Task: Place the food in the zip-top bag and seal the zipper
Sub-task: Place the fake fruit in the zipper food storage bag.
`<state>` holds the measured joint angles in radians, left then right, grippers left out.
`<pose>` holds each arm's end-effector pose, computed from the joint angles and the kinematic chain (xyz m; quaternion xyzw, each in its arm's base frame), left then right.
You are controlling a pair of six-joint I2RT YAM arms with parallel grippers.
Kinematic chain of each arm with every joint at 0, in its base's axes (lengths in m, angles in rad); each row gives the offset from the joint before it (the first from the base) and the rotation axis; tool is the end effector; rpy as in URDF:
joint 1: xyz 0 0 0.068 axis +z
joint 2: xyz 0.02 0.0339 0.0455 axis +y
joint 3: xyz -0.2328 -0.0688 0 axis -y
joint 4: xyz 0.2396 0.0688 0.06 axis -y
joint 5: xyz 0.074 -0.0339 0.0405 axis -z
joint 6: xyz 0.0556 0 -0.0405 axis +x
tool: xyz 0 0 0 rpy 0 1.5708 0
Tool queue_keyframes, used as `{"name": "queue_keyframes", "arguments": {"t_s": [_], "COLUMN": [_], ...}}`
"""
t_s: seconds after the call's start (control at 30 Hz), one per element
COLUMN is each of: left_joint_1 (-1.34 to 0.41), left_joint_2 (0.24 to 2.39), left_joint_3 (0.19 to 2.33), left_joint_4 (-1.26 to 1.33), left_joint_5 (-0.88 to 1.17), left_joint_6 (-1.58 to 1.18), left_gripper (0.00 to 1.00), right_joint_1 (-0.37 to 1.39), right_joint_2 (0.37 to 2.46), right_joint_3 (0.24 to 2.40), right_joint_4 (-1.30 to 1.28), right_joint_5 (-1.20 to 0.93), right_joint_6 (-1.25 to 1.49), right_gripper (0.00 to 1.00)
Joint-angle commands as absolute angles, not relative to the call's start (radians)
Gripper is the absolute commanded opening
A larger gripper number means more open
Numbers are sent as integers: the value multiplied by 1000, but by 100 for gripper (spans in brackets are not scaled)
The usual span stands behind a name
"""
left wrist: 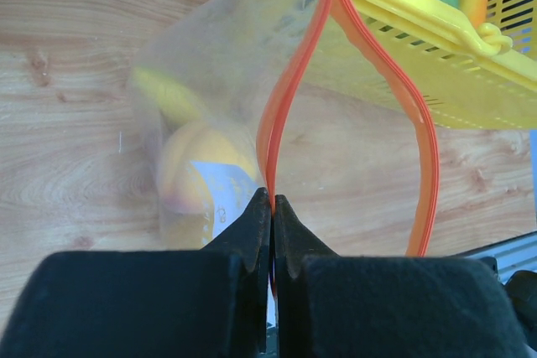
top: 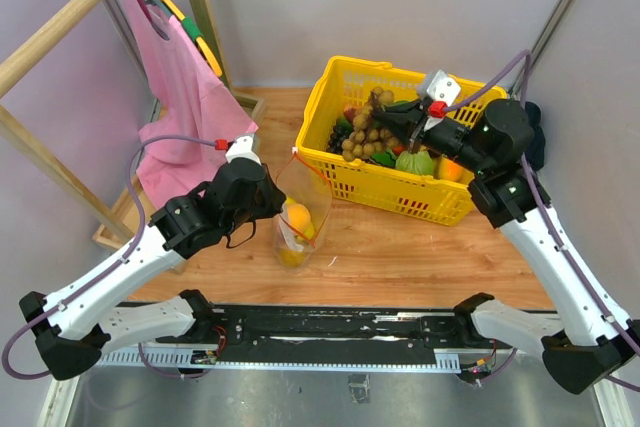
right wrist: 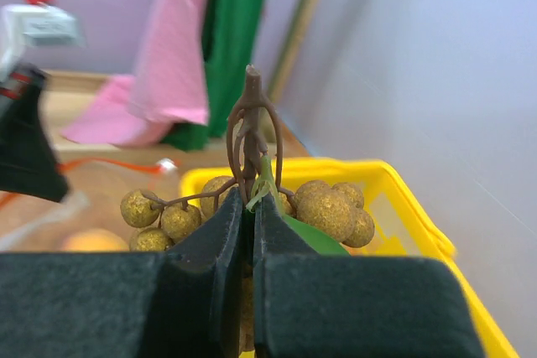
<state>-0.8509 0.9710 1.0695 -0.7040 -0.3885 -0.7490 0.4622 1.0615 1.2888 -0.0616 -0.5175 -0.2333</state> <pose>0.1637 -0.1547 0.3175 -0.0452 0.8725 -0.2075 0.4399 0.2089 0.1348 0.4494 -0.3965 0.5207 0.2485 0.7141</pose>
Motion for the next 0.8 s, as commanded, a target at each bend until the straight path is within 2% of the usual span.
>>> {"name": "queue_keyframes", "arguments": {"t_s": [0.0, 0.3, 0.77], "left_joint_1": [-845, -846, -846], "left_joint_2": [959, 938, 928], "left_joint_3": [1094, 1068, 1051], "left_joint_4": [-656, -633, -627], "left_joint_5": [-386, -383, -384], "left_joint_6": [-758, -770, -777], "left_gripper": [0, 1, 0], "right_joint_1": [520, 654, 768], "right_joint_2": [1039, 1091, 1173], "right_joint_3": [1228, 1151, 1069], "right_joint_4": [217, 454, 477], "right_joint_5": [-723, -858, -895], "right_joint_6": [-60, 68, 100], "right_gripper": [1, 1, 1]}}
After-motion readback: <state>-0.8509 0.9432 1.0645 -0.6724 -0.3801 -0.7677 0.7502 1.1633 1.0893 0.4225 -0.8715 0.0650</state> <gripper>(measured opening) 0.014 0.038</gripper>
